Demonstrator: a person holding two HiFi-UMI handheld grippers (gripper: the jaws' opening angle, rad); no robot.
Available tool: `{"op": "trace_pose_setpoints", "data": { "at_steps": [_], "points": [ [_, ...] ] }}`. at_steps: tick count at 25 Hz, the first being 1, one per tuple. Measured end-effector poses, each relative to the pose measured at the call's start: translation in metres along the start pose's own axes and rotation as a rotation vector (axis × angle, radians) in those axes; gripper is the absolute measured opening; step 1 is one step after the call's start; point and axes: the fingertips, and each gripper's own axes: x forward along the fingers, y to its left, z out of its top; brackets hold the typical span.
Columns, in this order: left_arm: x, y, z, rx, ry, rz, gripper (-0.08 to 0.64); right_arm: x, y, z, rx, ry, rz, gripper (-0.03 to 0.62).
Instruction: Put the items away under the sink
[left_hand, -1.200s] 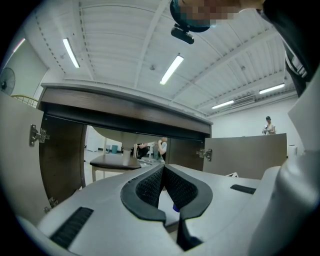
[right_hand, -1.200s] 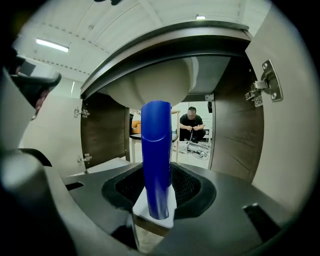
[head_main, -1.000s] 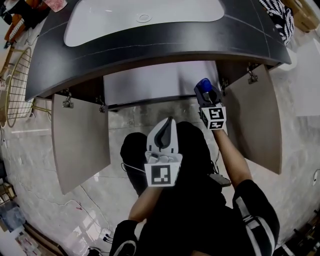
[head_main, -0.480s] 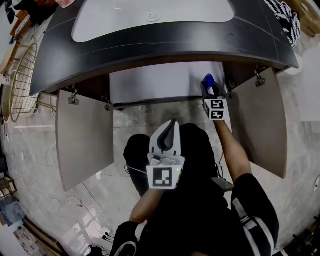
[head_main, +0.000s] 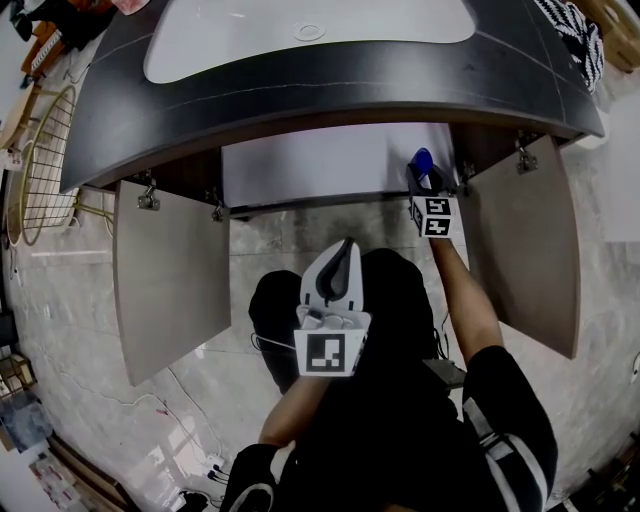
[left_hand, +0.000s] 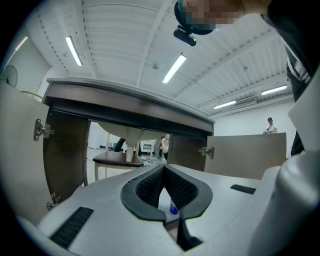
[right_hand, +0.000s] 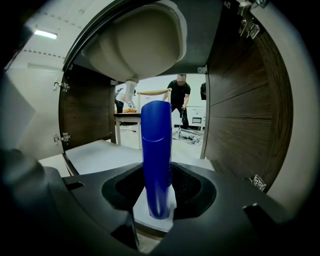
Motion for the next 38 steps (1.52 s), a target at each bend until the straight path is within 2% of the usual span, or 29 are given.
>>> {"op": "trace_pose_setpoints", "data": {
  "at_steps": [8, 20, 25, 34, 38],
  "points": [
    [0.002, 0.002, -0.009, -0.011, 0.023, -0.007, 0.015, 0.005, -0.003, -0.02, 0.021, 0.035, -0.027, 0.153],
    [0.003, 0.005, -0.011, -0.016, 0.008, -0.029, 0.015, 0.001, -0.004, -0.023, 0.056, 0.066, -0.03, 0.162],
    [0.005, 0.008, -0.012, -0.033, 0.003, -0.033, 0.015, -0.006, 0.001, -0.029, 0.047, 0.107, -0.033, 0.201],
    [0.023, 0.007, -0.01, -0.034, 0.026, -0.081, 0.015, -0.037, 0.001, -0.046, 0.11, 0.184, -0.056, 0.201],
    [0.036, 0.0, -0.005, -0.052, 0.058, -0.109, 0.015, -0.056, 0.001, -0.052, 0.149, 0.248, -0.048, 0.114]
  ]
}}
